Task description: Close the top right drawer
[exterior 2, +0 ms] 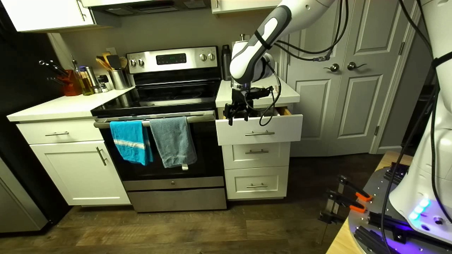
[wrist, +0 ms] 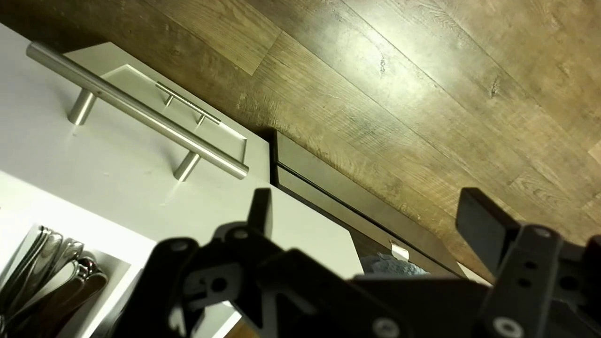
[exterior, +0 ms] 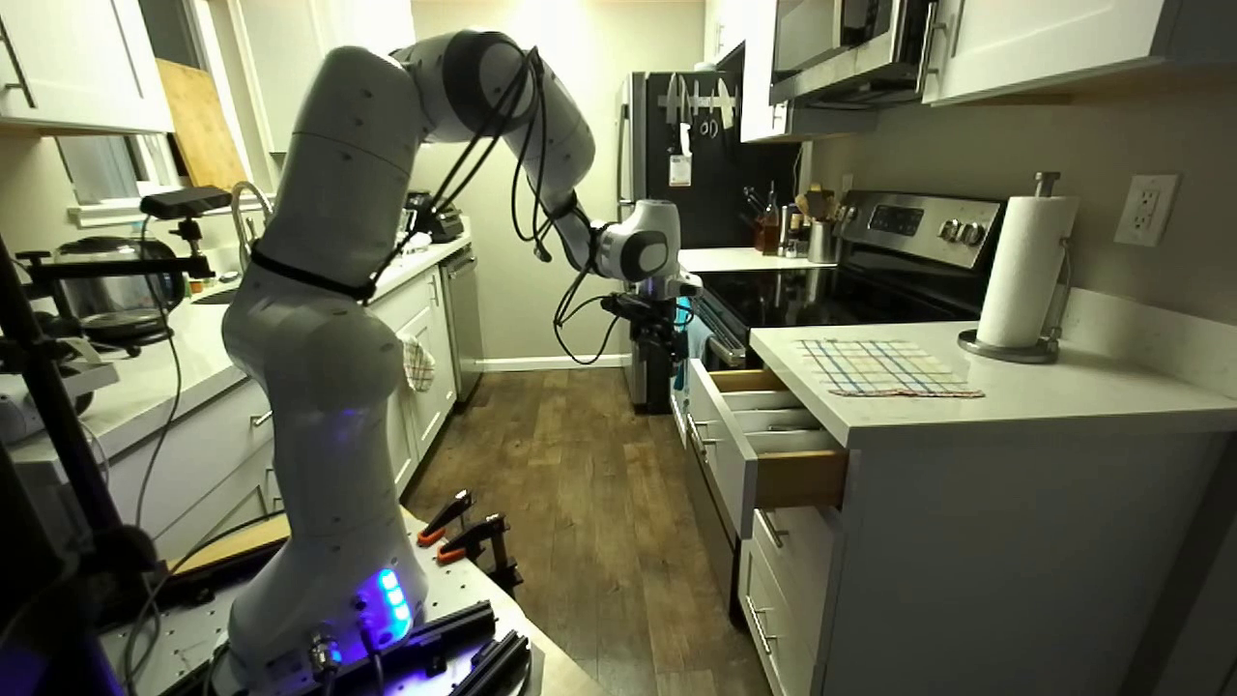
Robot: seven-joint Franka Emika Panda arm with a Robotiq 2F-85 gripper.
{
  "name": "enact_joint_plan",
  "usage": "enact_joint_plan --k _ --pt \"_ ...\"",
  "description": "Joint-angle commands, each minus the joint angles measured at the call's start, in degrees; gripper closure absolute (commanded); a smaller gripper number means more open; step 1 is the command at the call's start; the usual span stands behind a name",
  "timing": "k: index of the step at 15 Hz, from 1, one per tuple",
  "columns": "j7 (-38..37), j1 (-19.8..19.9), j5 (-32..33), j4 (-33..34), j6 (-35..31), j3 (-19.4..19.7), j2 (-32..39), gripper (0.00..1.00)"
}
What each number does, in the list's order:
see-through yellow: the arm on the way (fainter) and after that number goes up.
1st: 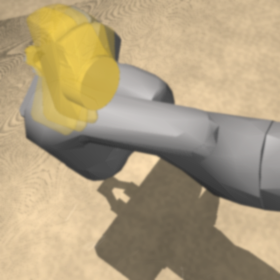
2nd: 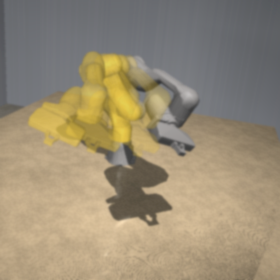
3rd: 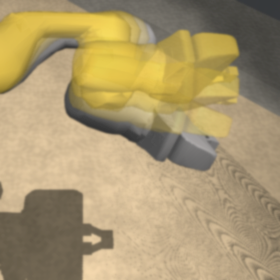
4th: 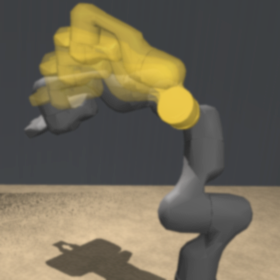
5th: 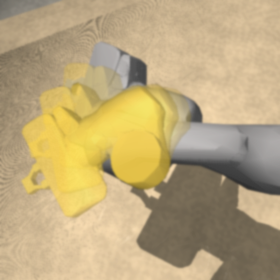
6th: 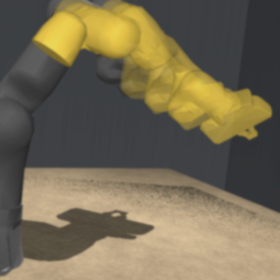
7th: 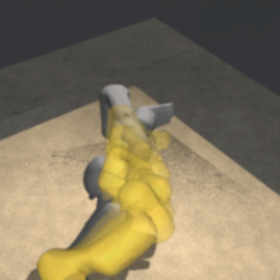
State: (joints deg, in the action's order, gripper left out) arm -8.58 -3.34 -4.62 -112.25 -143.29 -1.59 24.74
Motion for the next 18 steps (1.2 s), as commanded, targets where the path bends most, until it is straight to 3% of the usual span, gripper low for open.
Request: enact_joint_plan --k 1,9,18 --pt "0.0 -0.1 0.0 0.6 0.2 0.2 0.6 0.0" --pt "-0.6 -0.1 -0.5 1.1 -0.8 0.2 1.6 0.0" --pt "-1.5 0.2 0.2 11.2 -4.0 2.2 10.3 0.0"
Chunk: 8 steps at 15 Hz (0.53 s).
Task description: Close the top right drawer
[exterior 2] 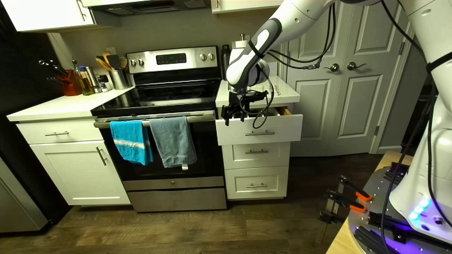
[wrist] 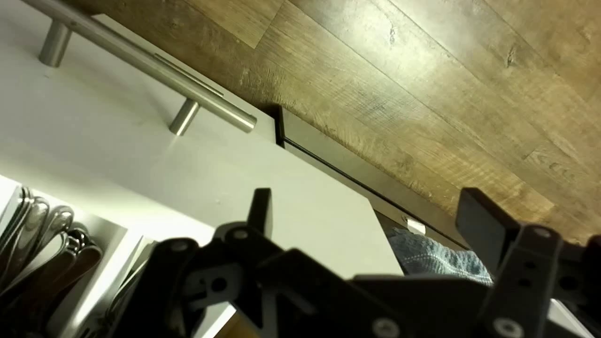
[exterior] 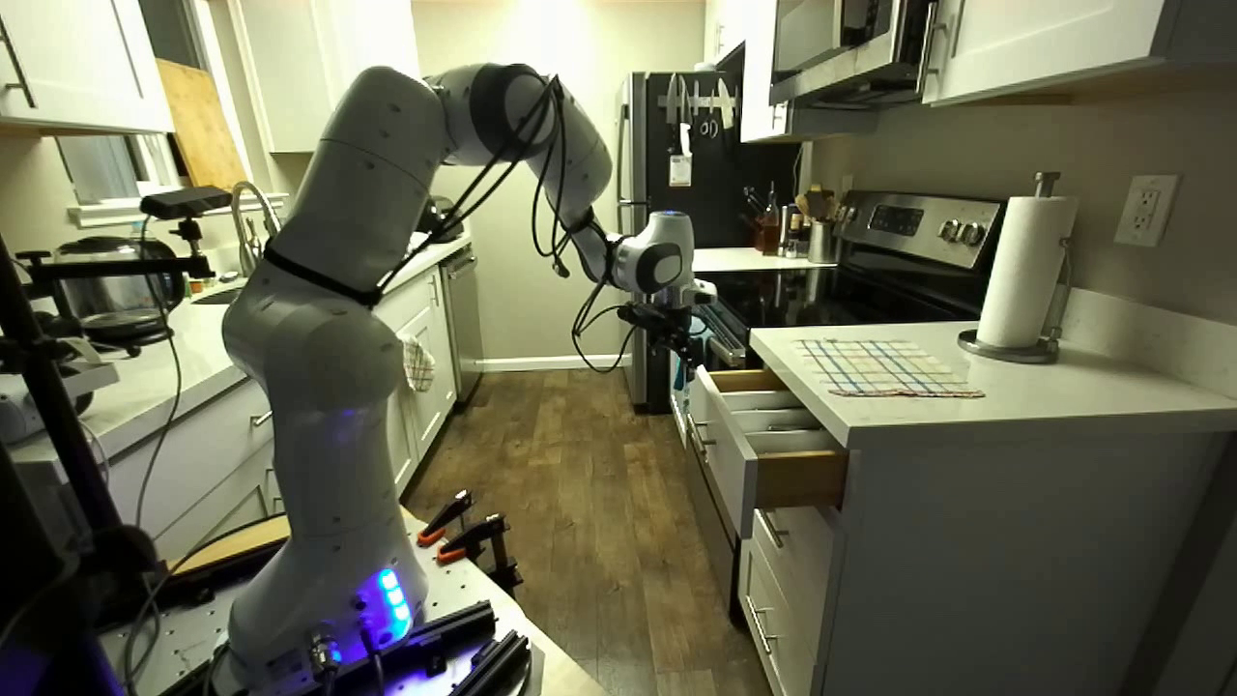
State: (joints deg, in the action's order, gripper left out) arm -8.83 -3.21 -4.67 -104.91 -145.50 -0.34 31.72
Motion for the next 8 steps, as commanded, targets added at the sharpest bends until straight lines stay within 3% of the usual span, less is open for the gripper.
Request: enact_joint_plan --k 1,8 --pt "-1.4 0.1 0.3 5.1 -2.0 1.3 4.2 0.0" --pt "-2.1 -0.1 0.7 10.3 -1.8 3.1 7.6 0.0"
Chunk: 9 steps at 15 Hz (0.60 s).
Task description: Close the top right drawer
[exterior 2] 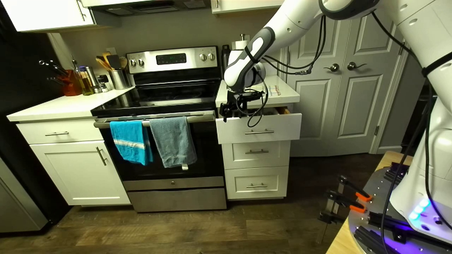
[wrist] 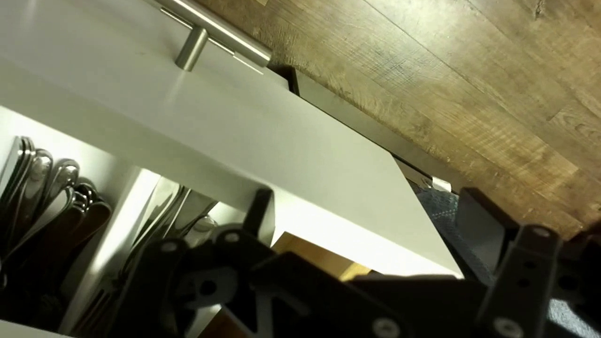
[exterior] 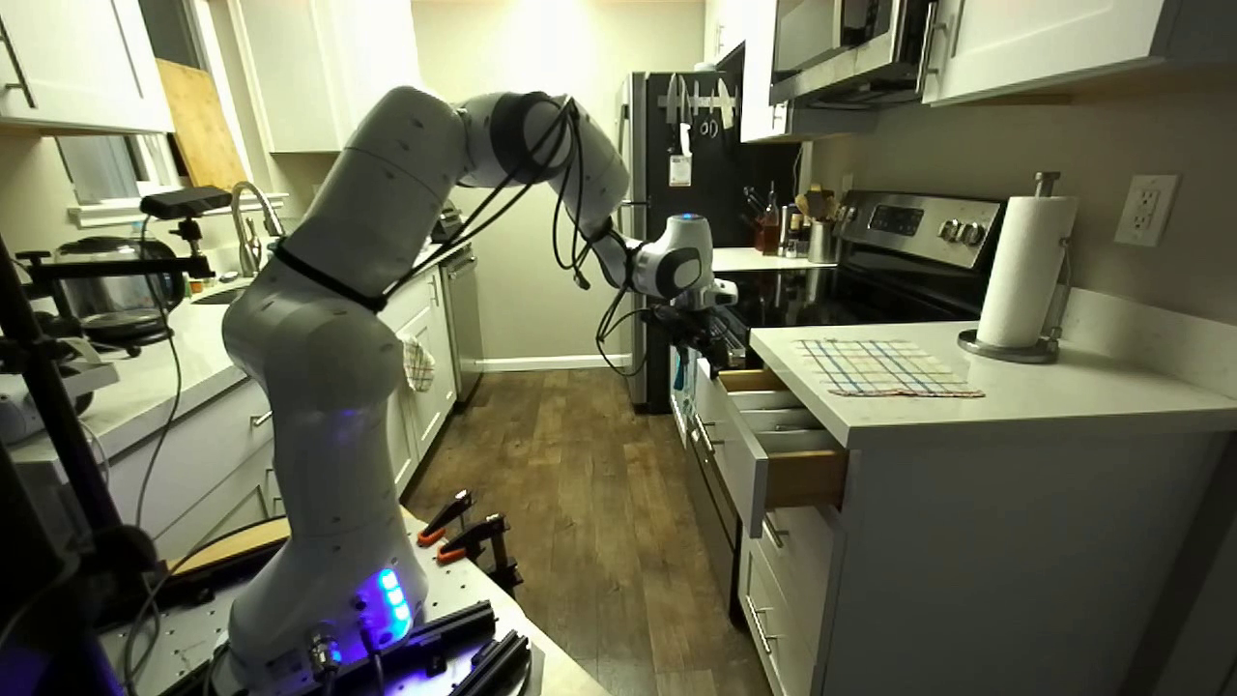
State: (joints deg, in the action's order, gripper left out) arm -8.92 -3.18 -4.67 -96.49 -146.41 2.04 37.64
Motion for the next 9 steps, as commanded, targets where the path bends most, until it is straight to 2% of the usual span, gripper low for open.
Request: enact_joint_plan --k 1,6,9 --pt "-1.7 0.2 0.3 2.2 -0.6 0.4 1.8 0.0" --pt "3.3 3.4 -4.8 -1.7 -2.6 -5.8 -2.7 0.0" --pt "2.7 3.0 -5.2 -1.5 -1.5 -6.8 -3.1 0.0"
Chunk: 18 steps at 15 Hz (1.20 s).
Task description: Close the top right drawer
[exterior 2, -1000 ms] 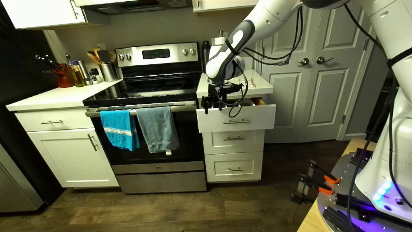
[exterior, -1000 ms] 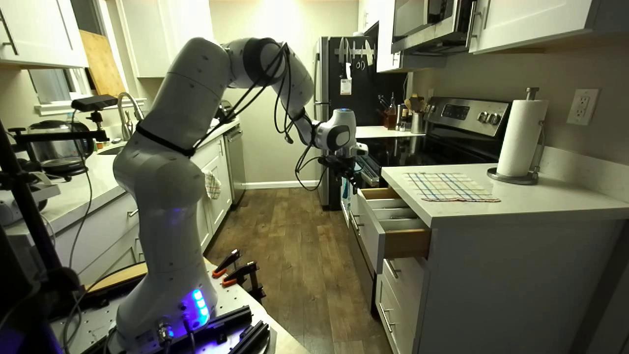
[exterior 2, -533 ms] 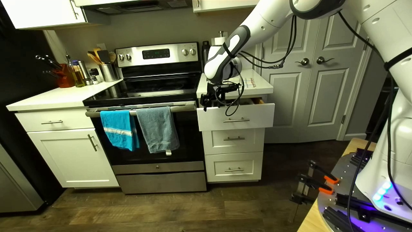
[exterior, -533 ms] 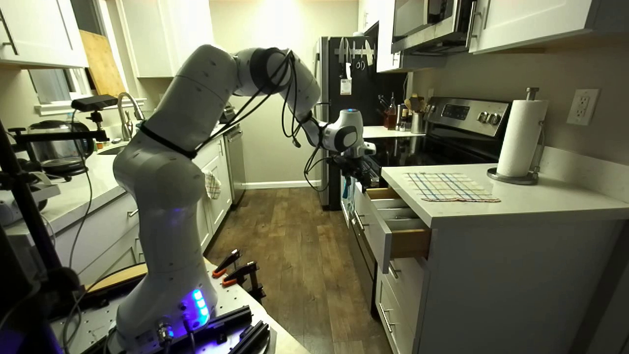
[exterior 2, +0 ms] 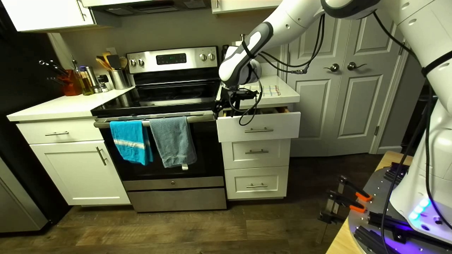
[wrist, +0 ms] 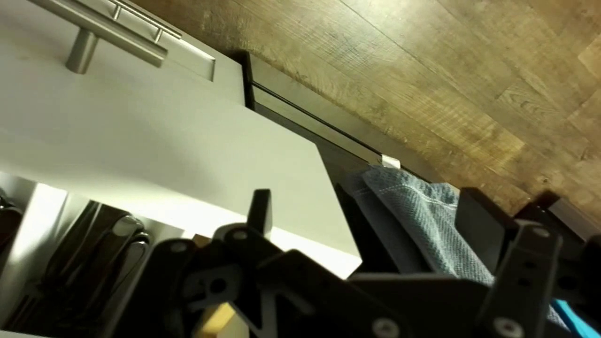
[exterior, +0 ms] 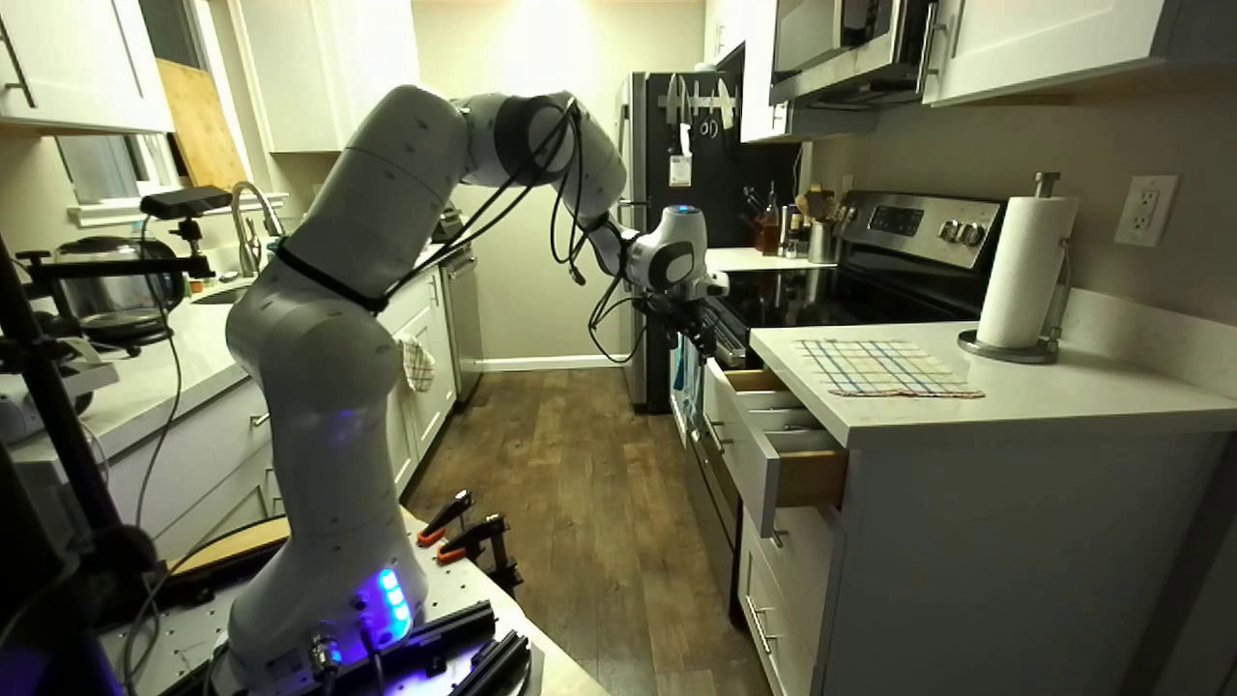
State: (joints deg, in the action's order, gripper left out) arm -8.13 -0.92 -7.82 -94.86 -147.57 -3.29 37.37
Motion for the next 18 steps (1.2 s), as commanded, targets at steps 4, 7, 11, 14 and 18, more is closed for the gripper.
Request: enact_joint_plan --k 4,7,11,14,18 --pt "-0.1 0.1 -1.1 -0.3 1.3 -0.2 -0.1 0.0" --pt "-0.2 0.6 -1.3 2.1 2.9 0.3 2.7 0.0" --pt "-0.9 0.9 -0.9 4.6 3.3 1.6 5.5 0.0" --pt "-1.0 0.4 0.2 4.9 0.6 3.0 5.8 0.0" --pt "-3.0 -1.6 3.0 4.8 -3.0 6.8 5.4 0.0"
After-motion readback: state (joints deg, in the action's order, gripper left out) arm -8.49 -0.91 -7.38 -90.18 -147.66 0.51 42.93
